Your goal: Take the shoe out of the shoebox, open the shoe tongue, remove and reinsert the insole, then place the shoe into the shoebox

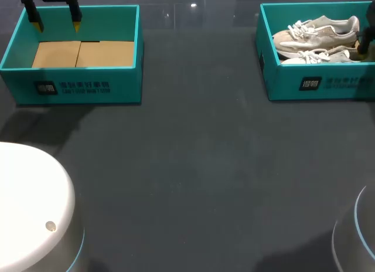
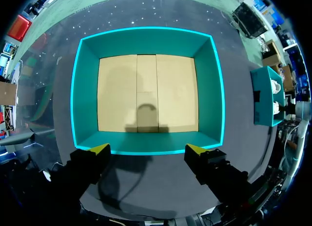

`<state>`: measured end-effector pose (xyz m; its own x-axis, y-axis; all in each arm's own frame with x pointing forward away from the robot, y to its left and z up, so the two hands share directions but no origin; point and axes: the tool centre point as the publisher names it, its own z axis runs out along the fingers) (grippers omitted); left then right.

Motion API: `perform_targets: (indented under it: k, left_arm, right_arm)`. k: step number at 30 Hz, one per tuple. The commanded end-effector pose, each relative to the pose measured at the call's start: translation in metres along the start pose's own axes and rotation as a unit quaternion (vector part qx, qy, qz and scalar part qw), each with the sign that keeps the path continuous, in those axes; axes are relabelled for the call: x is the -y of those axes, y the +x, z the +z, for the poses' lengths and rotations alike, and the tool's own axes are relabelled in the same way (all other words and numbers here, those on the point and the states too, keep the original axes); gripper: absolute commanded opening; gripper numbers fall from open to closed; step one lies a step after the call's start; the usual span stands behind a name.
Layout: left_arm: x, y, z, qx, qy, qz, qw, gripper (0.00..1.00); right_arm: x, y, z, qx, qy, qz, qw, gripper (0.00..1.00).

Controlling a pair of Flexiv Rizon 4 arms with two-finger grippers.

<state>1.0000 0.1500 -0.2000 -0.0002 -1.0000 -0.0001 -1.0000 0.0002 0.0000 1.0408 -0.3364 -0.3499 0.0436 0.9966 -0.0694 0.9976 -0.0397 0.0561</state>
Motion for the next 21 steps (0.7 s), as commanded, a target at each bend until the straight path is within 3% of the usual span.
perform_targets:
  k: [1,9,11,14,16,19,21]
  left_arm:
    - [0.000,0.000,0.000,0.000,0.000,0.000,1.000,1.00]
    - [0.000,0.000,0.000,0.000,0.000,0.000,1.000,1.00]
    - [0.000,0.000,0.000,0.000,0.000,0.000,1.000,1.00]
    - [0.000,0.000,0.000,0.000,0.000,0.000,1.000,1.00]
    - [0.000,0.000,0.000,0.000,0.000,0.000,1.000,1.00]
    - [0.000,0.000,0.000,0.000,0.000,0.000,1.000,1.00]
    - [0.000,0.000,0.000,0.000,0.000,0.000,1.000,1.00]
  right_arm:
    - [-0.006,0.001,0.007,0.000,0.007,0.000,1.000,0.50]
    - [-0.006,0.000,0.014,0.001,0.015,0.003,1.000,0.52]
    - [-0.006,-0.001,0.017,0.000,0.017,0.005,1.000,0.60]
    - [-0.005,-0.002,0.019,0.000,0.019,0.008,1.000,0.60]
    - [-0.004,-0.002,0.020,0.000,0.021,0.008,1.000,0.49]
    - [-0.002,-0.002,0.022,-0.001,0.024,0.010,1.000,0.42]
    - [-0.001,-0.001,0.022,-0.001,0.025,0.011,1.000,0.29]
